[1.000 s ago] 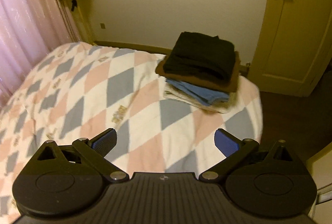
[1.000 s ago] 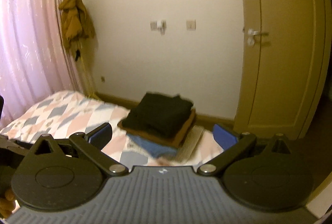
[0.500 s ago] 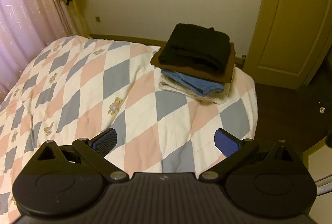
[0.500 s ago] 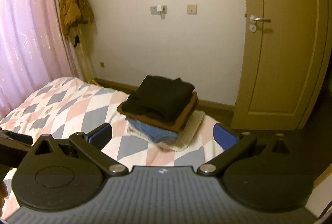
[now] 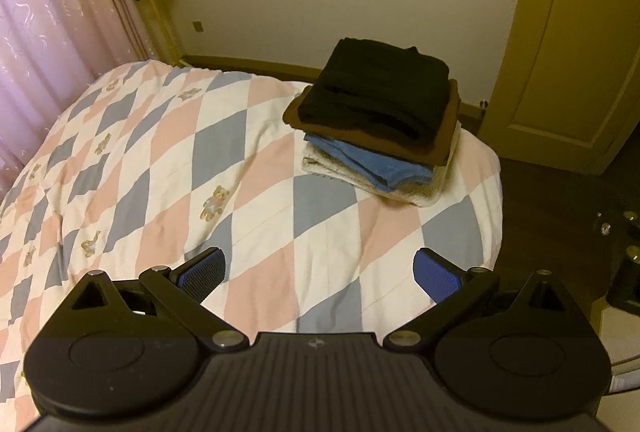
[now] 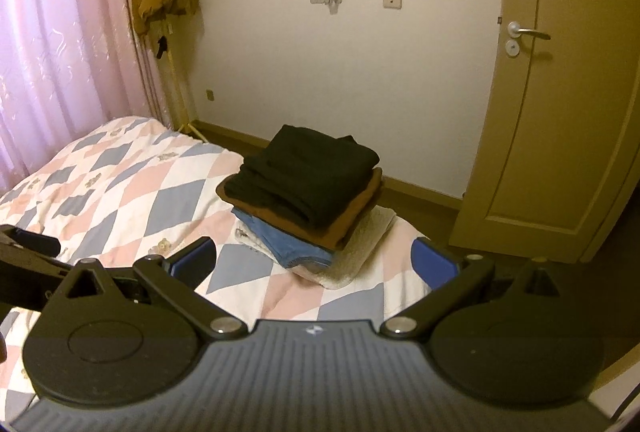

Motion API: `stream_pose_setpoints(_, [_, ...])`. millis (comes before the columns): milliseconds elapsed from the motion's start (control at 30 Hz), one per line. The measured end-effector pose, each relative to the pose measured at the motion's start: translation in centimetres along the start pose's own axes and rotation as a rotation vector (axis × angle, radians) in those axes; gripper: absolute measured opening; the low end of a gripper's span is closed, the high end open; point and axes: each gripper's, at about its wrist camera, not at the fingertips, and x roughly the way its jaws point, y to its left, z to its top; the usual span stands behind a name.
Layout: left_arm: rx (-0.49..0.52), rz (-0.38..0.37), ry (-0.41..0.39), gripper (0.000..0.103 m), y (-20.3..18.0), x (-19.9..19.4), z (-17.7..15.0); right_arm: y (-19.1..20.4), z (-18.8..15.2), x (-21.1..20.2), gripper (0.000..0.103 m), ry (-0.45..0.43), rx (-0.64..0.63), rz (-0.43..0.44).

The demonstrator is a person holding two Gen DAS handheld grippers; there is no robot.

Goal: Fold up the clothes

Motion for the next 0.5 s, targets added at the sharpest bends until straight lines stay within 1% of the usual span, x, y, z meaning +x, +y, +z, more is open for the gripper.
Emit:
stream_pose_setpoints(133, [-0.041,0.026,0.002,0.103,-1.8,1.0,1.5,-2.3,1.2,2.2,0.103,0.035,-0.027,0.031])
stream_pose_setpoints(267, [-0.088,0.055,0.009,0.103,-3.7,2.1,2.9,-4.8,2.8,5.5,0.103,0.130,-0.065,0.071])
stream_pose_setpoints(400, [-0.148,0.089,0.022,0.103,-5.9,3.5,3.9,-7.2,4.3,9.0,0.103,0.223,-0.134,0.096])
stream_pose_setpoints(500, [-0.206,0.098,0.031,0.103,-7.5,4.3,4.5,-9.1,5.4,11.0,0.103,0.262,-0.165,0.124])
